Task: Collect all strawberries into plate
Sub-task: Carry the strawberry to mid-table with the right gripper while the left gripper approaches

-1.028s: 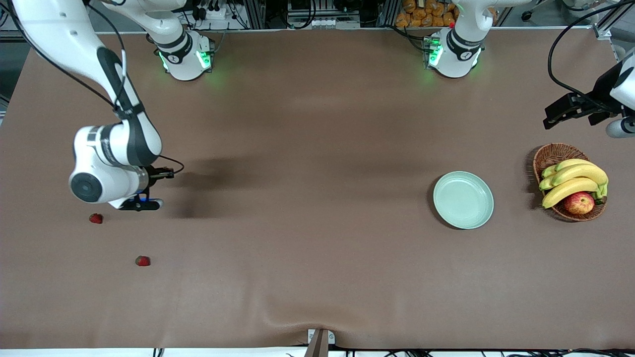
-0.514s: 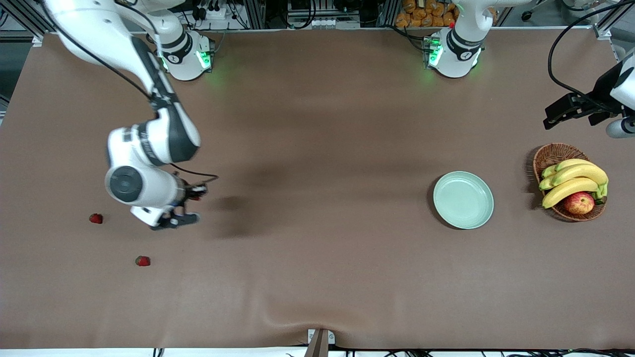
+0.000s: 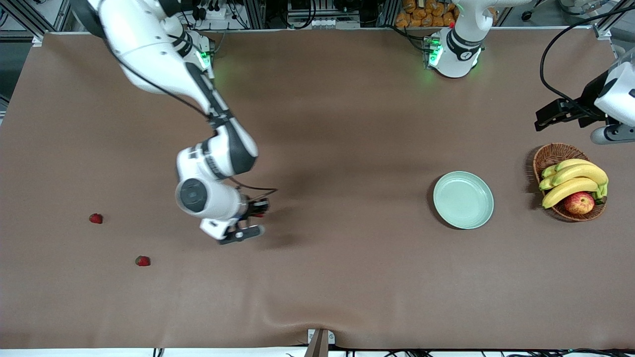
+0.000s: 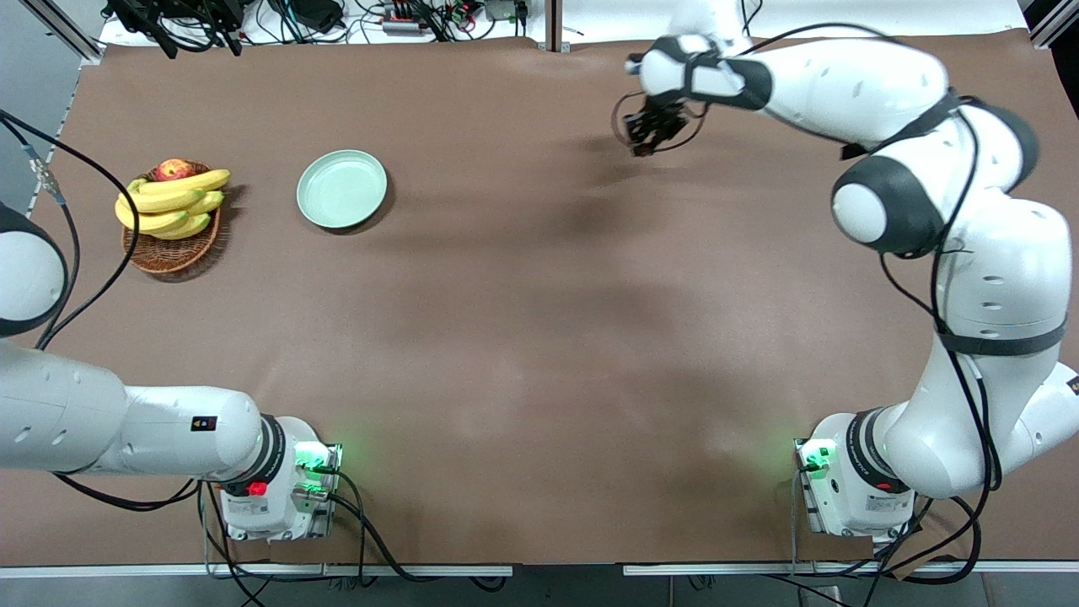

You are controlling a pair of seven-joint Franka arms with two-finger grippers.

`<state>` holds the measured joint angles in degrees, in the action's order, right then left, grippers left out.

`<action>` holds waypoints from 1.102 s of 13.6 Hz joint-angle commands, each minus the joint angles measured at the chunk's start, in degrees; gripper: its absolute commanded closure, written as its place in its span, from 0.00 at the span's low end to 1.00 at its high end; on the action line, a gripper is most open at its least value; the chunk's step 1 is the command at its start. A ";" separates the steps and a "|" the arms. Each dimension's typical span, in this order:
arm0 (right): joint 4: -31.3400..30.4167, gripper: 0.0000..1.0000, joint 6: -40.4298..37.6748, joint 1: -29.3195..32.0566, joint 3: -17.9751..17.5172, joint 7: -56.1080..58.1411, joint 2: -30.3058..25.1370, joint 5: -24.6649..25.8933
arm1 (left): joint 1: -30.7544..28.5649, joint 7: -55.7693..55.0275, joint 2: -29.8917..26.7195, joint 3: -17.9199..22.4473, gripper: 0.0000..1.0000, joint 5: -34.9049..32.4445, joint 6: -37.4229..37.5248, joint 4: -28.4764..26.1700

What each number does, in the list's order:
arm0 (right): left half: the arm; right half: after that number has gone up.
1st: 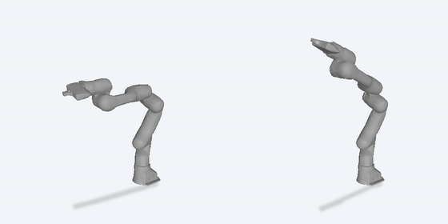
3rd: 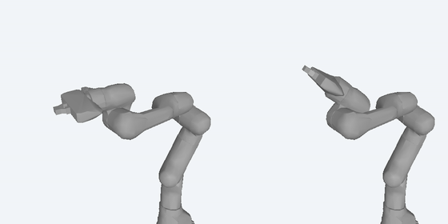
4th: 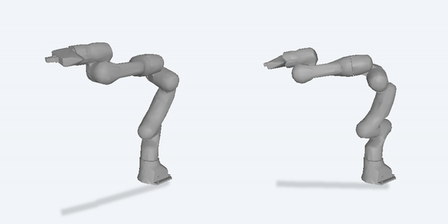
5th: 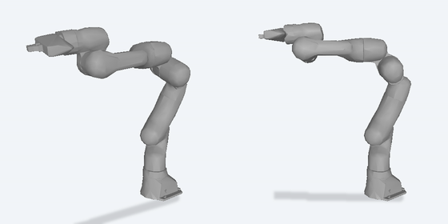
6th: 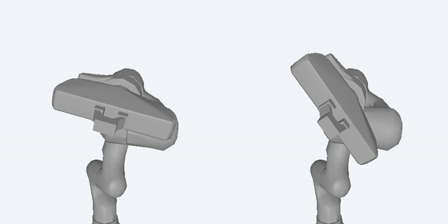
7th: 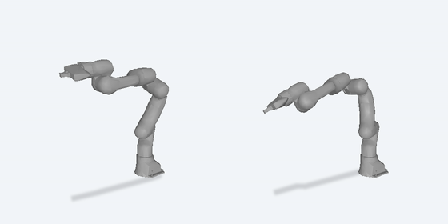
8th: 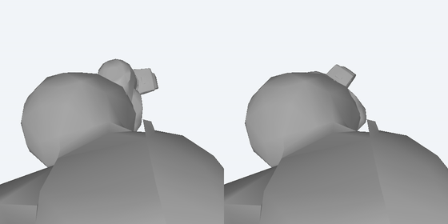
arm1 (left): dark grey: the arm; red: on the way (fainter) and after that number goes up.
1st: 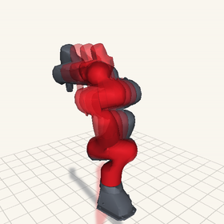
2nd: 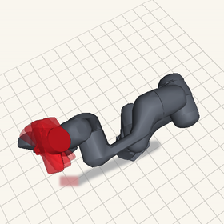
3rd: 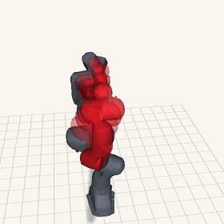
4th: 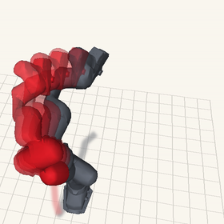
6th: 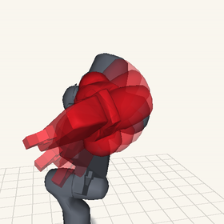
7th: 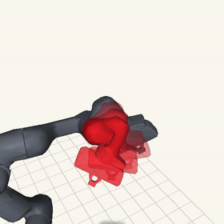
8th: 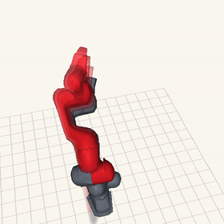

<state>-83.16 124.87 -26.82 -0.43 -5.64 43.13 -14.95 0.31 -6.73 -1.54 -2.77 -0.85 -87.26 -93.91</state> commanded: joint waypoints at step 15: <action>7.05 0.00 4.62 -13.27 1.49 -29.69 3.03 -0.52 | 0.13 -3.55 4.16 -13.65 0.00 5.77 -29.09 -23.07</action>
<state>-75.70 134.33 -43.27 1.23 -35.43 49.97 -15.38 0.73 -9.28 1.28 -14.37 2.79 -111.48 -114.24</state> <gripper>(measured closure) 0.062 0.000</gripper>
